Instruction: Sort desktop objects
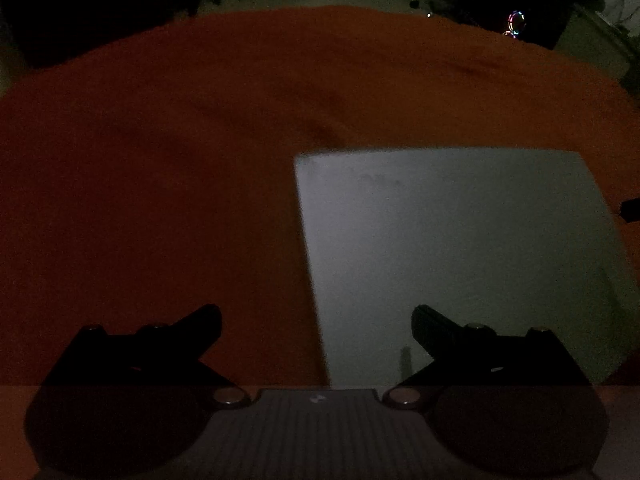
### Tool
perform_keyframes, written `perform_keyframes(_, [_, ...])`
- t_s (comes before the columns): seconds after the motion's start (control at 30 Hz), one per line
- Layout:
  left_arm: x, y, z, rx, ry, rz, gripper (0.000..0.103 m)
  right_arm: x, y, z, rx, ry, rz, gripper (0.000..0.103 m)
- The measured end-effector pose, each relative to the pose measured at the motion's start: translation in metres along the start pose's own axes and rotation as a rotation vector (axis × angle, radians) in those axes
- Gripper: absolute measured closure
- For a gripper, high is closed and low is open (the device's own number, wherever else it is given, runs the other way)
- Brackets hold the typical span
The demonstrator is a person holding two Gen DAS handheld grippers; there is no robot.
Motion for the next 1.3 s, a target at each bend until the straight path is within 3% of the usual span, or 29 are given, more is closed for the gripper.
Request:
perform_keyframes(0.2, [0.01,-0.013,-0.002,-0.006,0.002,-0.053,0.0,0.005,-0.005,-0.006,0.052,-0.007,-0.008,0.0])
perform_keyframes(0.4, [0.023,-0.003,-0.007,-0.097,0.051,-0.02,0.0,0.003,-0.011,-0.019,0.09,0.005,-0.035,0.0])
perform_keyframes(0.5, [0.035,-0.008,-0.014,-0.09,0.123,-0.076,0.0,0.009,-0.01,-0.031,0.113,0.067,-0.034,0.0])
perform_keyframes(0.6, [0.04,-0.008,-0.016,-0.106,0.131,-0.105,0.0,0.015,-0.008,-0.043,0.136,0.13,-0.032,0.0])
perform_keyframes(0.77, [0.043,-0.012,-0.017,-0.153,0.149,-0.143,0.0,0.018,0.014,-0.05,0.096,0.126,0.028,0.0])
perform_keyframes(0.9, [0.053,-0.022,-0.021,-0.159,0.235,-0.223,0.0,0.018,0.024,-0.054,0.058,0.126,-0.016,0.0])
perform_keyframes(1.3, [0.06,-0.018,-0.026,-0.202,0.274,-0.255,0.0,0.015,0.028,-0.06,0.085,0.08,0.01,0.0])
Point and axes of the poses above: each gripper's, at about its wrist camera, not at the fingertips, and x roughly the way its jaws point, y to its left, z to its top, the point moved 10 cm from there along x, roughly the way its jaws point, and after that the axes turned 6 degrees about z, right-handed, at the moved point
